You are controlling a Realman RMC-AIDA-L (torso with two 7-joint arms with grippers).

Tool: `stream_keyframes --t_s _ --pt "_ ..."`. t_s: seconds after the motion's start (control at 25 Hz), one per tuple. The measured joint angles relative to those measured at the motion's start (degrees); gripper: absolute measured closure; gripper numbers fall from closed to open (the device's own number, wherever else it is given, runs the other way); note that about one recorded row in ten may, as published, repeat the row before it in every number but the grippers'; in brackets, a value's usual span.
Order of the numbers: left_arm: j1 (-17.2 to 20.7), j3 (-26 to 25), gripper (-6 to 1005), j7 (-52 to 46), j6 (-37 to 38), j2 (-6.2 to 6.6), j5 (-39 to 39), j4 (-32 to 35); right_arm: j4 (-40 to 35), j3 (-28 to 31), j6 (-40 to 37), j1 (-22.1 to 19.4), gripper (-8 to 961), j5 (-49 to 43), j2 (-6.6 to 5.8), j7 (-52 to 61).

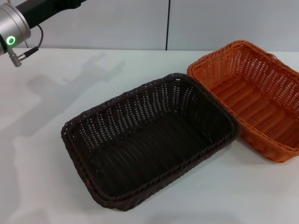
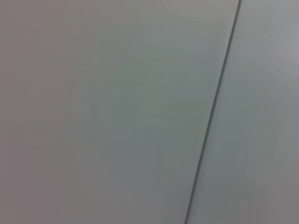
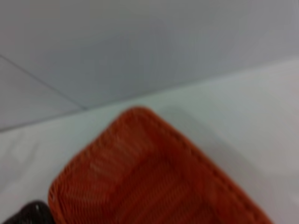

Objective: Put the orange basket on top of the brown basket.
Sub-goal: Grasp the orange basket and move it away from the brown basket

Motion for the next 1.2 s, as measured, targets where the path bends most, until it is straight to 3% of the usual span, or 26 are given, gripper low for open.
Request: stream_keyframes --t_s 0.28,0.68,0.88,1.2 --pt "-0.9 0.2 150 0.6 3.0 0.19 0.0 2.6 0.8 -1.3 -5.1 0.4 282 -2.8 0.65 6.3" --pt "-1.4 0.3 150 0.7 5.4 0.23 0.0 3.6 3.5 -0.1 -3.5 -2.0 282 -2.6 1.82 12.7" --pt "-2.1 0.5 150 0.7 7.4 0.19 0.2 4.5 9.1 2.1 -3.4 -1.5 282 -2.6 1.35 12.9" --pt "-3.3 1.4 150 1.6 9.6 0.10 0.3 5.2 10.4 2.3 -4.5 -1.3 283 -2.6 0.81 12.9"
